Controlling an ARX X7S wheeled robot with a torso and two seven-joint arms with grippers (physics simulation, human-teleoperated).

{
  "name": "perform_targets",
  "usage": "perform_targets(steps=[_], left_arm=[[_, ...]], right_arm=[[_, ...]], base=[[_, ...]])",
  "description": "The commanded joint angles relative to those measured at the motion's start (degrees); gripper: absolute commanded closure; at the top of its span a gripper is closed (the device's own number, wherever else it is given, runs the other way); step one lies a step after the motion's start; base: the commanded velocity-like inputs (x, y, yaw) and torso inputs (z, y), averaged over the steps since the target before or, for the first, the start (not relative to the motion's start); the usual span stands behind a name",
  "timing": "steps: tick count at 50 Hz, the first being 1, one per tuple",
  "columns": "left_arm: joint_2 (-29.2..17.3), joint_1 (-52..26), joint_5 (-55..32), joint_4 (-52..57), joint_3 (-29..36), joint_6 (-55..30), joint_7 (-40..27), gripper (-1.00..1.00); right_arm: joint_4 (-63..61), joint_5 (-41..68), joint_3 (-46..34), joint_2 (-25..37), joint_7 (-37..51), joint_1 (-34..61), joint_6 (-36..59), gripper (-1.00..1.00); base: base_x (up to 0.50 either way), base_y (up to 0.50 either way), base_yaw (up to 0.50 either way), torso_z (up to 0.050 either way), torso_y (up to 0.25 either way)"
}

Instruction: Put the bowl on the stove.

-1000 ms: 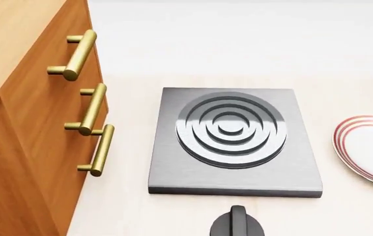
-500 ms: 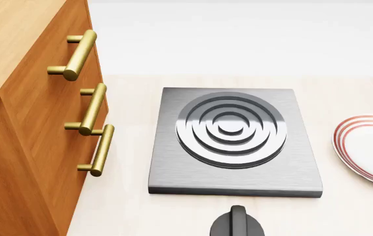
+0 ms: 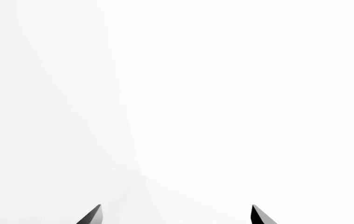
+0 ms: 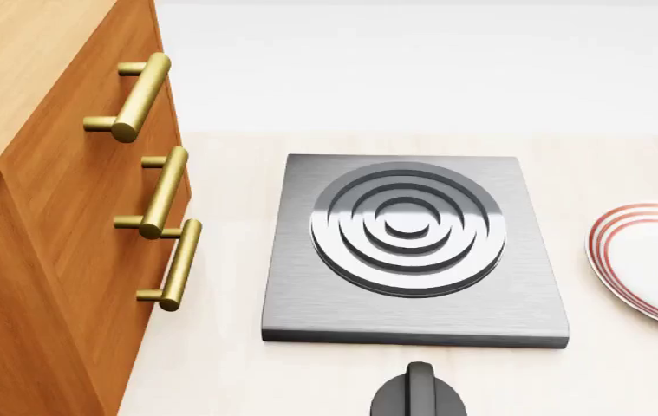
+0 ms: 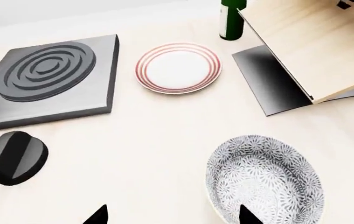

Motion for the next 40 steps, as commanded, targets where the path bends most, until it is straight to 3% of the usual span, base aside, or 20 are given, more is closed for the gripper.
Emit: perform_targets(steps=[1, 40], left_arm=[[0.91, 0.13, 1.56, -0.41, -1.09, 0.48, 0.40, -1.00], [0.06, 0.34, 1.62, -1.30, -0.55, 1.56, -0.46, -1.00]], right_arm=[[1.20, -6.20, -3.81, -0.01, 3.12, 0.92, -5.01, -1.00], [9.47, -8.86, -29.31, 3.13, 14.56, 14.37, -13.11, -1.00]], base=[[0.00, 0.00, 0.00, 0.000, 0.000], [0.00, 0.00, 0.00, 0.000, 0.000]])
